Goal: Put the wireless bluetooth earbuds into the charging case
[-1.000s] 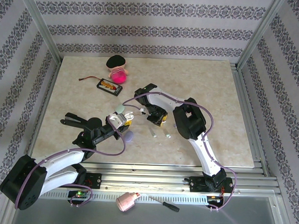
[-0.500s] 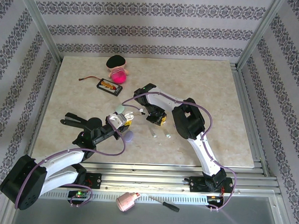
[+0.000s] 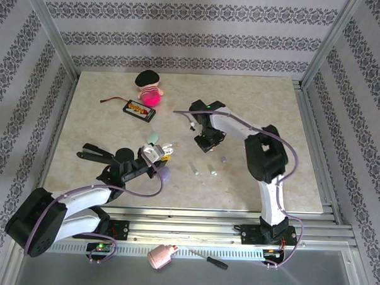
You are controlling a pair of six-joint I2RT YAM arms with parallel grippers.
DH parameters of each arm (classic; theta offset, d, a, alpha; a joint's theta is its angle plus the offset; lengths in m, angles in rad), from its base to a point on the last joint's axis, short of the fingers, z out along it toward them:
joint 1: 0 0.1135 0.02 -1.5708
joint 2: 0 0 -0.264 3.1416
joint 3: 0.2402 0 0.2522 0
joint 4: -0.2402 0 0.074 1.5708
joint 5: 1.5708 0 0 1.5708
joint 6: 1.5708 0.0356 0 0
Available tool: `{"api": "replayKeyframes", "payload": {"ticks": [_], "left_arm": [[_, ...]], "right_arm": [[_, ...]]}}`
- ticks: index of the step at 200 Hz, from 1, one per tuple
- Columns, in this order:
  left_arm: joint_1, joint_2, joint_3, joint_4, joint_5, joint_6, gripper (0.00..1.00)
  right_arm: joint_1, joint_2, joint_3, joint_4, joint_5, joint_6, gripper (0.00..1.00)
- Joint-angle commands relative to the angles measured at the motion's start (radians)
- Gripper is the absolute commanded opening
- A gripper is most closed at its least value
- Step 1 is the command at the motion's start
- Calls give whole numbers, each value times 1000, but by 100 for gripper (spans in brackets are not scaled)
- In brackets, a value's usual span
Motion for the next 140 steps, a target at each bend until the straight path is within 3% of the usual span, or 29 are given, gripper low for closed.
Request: {"api": "replayKeyframes", "payload": {"ticks": [1,89,140], "left_arm": [[-19,55,40,120,6,23,0],[-30,288,162,345,12,-1,0],[-38,413,218,508,-46,-49,0]], "right_arm": [[-8,-131,-88,177,-124,102,19],[-52,-627,-536,826,-369,432,19],[-49,-734,-755,1311,-455,744,18]]}}
